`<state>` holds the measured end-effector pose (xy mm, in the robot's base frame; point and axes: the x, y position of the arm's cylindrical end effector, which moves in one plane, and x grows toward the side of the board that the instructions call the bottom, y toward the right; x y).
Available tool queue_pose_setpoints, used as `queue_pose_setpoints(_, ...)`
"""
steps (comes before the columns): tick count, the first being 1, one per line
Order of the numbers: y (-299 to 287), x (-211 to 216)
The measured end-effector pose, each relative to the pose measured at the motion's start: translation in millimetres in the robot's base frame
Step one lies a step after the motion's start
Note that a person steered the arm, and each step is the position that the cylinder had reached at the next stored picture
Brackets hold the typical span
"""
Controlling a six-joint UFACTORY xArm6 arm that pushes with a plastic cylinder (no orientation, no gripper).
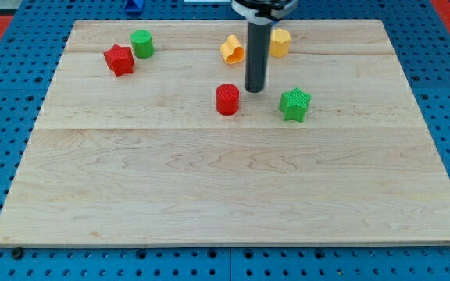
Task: Move the green circle away from the red star
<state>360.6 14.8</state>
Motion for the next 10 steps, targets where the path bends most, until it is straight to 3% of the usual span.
queue_pose_setpoints(2,-137,1)
queue_pose_setpoints(3,-275,1)
queue_pose_setpoints(4,-271,-85)
queue_pose_setpoints(5,-226,-169)
queue_pose_setpoints(7,-145,-53)
queue_pose_setpoints(8,-168,-60)
queue_pose_setpoints(9,-122,-72)
queue_pose_setpoints(10,-71,-51)
